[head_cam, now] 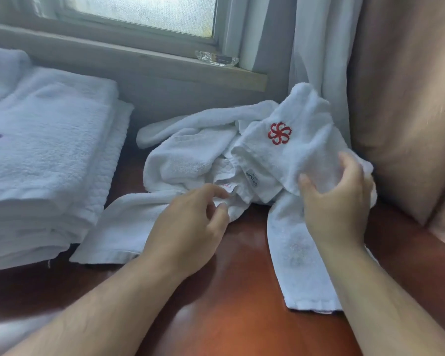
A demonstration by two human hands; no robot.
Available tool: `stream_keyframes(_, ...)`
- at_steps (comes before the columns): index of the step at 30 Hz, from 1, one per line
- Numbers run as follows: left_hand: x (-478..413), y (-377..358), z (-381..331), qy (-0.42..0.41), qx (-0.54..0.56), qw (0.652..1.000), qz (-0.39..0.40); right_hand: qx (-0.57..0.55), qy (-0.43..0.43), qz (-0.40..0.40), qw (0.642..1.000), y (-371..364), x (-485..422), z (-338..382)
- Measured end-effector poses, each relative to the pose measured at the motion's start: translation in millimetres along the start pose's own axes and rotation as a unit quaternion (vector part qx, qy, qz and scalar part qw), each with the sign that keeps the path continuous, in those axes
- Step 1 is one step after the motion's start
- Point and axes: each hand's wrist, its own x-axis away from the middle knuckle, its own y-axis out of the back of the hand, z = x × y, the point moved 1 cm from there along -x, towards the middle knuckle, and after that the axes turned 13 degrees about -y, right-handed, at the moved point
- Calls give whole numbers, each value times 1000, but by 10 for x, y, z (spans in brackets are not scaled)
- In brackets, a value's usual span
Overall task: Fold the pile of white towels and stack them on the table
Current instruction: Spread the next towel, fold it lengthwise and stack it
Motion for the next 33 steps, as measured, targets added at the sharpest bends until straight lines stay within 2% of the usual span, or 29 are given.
stream_keyframes(1, 0, 0, 0, -1, 1, 1000, 0, 31, -26, 30, 999, -21, -42, -72)
stream_keyframes(3, -1, -8, 3, -2, 4, 1000, 1, 62, -27, 39, 997, -31, -71, -127)
stream_keyframes(6, -2, -5, -8, -6, 10, 1000, -6, 59, 49, -48, 996, -6, -41, -37)
stream_keyframes(8, -6, 4, -17, -9, 31, 999, -30, -44, 114, -59, 991, 39, 22, 95)
stream_keyframes(9, -13, 9, -20, -9, 55, 997, -49, -119, 127, -29, 984, 72, 63, 157)
stream_keyframes(11, -46, 14, -42, 17, 160, 983, -89, -252, 92, 82, 960, 136, 148, 254)
stream_keyframes(13, -90, 23, -48, 84, 356, 924, -111, -351, 9, 234, 906, 163, 224, 327)
stream_keyframes(15, -115, 51, -37, 137, 523, 838, -72, -408, -90, 398, 816, 149, 297, 357)
stream_keyframes(17, -111, 85, -28, 148, 635, 758, -5, -400, -149, 533, 731, 121, 364, 357)
stream_keyframes(18, -107, 109, -48, 152, 670, 726, 24, -358, -147, 577, 719, 116, 372, 335)
stream_keyframes(19, -101, 127, -62, 151, 676, 720, 46, -323, -134, 606, 714, 116, 375, 300)
stream_keyframes(20, -100, 135, -81, 139, 645, 748, 68, -306, -117, 615, 717, 122, 370, 265)
stream_keyframes(21, -105, 132, -92, 126, 595, 790, 75, -311, -114, 592, 734, 121, 358, 264)
stream_keyframes(22, -103, 131, -108, 112, 548, 825, 74, -317, -111, 533, 777, 103, 313, 228)
stream_keyframes(24, -91, 123, -121, 77, 472, 875, 74, -268, -99, 334, 898, 61, 222, 180)
stream_keyframes(25, -75, 136, -140, 54, 437, 894, 81, -244, -99, 254, 931, 49, 182, 161)
stream_keyframes(26, -60, 146, -175, 36, 411, 905, 103, -258, -121, 239, 928, 41, 141, 142)
stream_keyframes(28, -20, 146, -222, 19, 379, 907, 185, -327, -234, 330, 854, 29, 106, 141)
stream_keyframes(30, -4, 140, -239, 9, 361, 897, 256, -317, -274, 422, 804, 64, 134, 154)
stream_keyframes(32, -16, 112, -266, 8, 391, 888, 241, -329, -260, 447, 790, 86, 153, 178)
stream_keyframes(33, -38, 103, -263, 22, 413, 889, 198, -362, -250, 451, 777, 95, 158, 191)
